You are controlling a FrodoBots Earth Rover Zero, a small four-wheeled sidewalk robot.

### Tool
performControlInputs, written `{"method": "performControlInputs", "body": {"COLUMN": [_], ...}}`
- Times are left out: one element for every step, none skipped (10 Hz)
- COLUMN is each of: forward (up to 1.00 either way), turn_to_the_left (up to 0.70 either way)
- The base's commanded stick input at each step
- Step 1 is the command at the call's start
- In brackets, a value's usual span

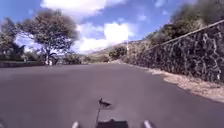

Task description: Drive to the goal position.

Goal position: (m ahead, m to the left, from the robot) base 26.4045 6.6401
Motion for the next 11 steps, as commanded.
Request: {"method": "performControlInputs", "body": {"forward": [0.63, 0.63, 0.63, 0.63, 0.63, 0.63, 0.63, 0.63, 0.63, 0.63, 0.63], "turn_to_the_left": [0.00, -0.22, -0.25, -0.32, -0.32, -0.32, -0.32, -0.32, -0.27, -0.16, -0.05]}}
